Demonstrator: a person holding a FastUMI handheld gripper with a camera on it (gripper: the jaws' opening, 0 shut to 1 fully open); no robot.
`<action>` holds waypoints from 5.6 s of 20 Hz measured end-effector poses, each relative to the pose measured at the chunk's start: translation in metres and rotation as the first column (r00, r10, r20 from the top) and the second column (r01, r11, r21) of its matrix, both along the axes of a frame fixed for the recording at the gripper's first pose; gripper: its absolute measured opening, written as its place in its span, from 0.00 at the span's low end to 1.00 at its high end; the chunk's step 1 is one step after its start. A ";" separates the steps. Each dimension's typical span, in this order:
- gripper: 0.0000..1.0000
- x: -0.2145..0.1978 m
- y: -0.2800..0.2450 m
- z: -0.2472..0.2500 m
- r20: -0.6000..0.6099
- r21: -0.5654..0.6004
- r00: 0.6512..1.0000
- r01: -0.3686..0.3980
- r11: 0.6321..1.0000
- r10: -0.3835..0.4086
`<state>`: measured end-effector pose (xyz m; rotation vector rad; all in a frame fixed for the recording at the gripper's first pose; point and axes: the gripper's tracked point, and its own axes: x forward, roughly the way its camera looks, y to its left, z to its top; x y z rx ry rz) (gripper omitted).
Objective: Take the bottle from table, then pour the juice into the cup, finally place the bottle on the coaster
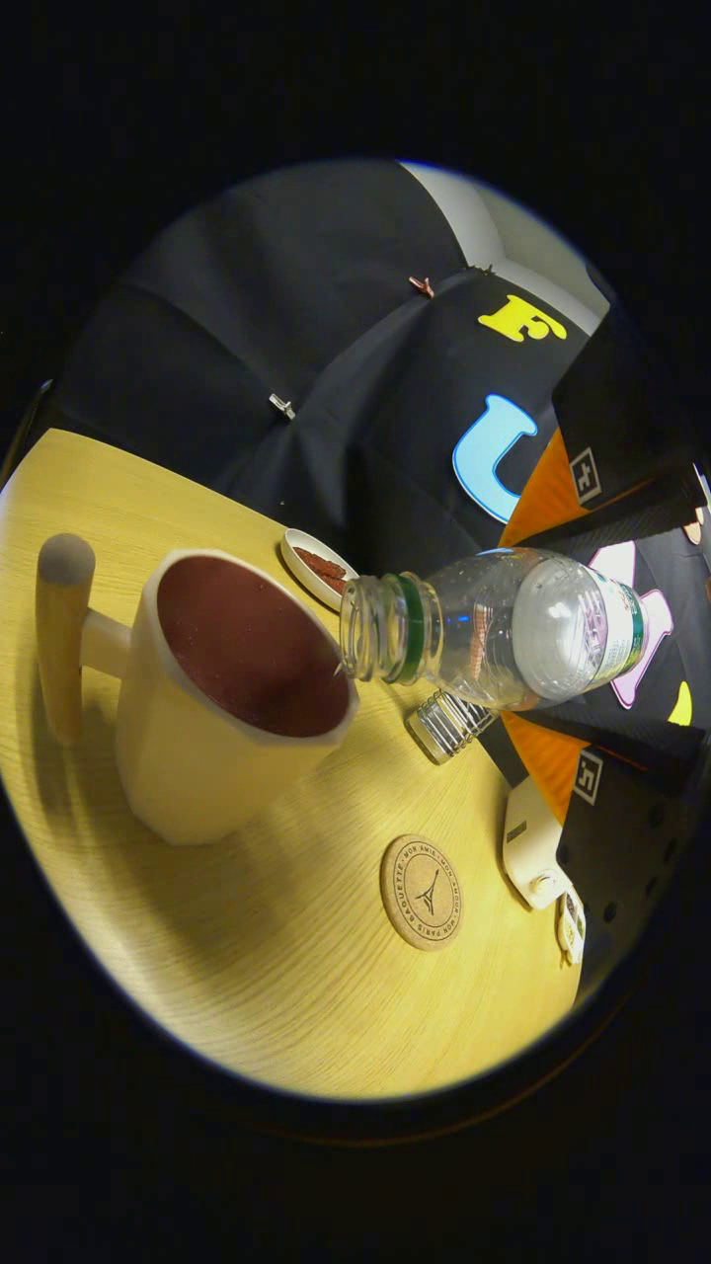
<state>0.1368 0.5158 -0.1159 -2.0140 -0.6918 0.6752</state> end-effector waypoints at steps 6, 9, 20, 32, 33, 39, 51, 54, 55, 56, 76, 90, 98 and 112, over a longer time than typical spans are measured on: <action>0.74 -0.002 0.000 -0.001 -0.026 0.012 1.000 0.014 1.000 -0.014; 0.74 -0.001 -0.003 -0.001 -0.057 0.045 0.998 0.044 0.998 -0.041; 0.75 -0.005 -0.042 0.035 -0.363 0.293 0.904 0.339 0.894 -0.224; 0.75 -0.003 -0.095 0.078 -0.802 0.465 0.593 0.695 0.548 -0.072; 0.75 0.001 -0.096 0.075 -0.824 0.463 0.565 0.710 0.530 -0.038; 0.75 0.021 -0.099 0.055 -0.895 0.445 0.415 0.806 0.390 0.162; 0.75 0.047 -0.079 0.025 -0.760 0.437 0.238 0.876 0.205 0.604; 0.75 0.063 -0.078 0.011 -0.726 0.446 0.246 0.879 0.167 0.643; 0.75 0.068 -0.079 0.001 -0.727 0.437 0.244 0.885 0.159 0.642; 0.75 0.073 -0.078 -0.009 -0.730 0.423 0.233 0.893 0.156 0.643; 0.81 0.105 -0.076 -0.048 -0.691 0.380 0.236 0.923 0.065 0.683; 0.98 0.087 -0.104 -0.010 -0.688 0.454 0.349 0.891 0.002 0.636; 0.98 0.053 -0.151 0.047 -0.678 0.518 0.438 0.854 -0.038 0.591; 0.97 -0.056 -0.260 0.169 -0.644 0.531 0.597 0.799 -0.283 0.478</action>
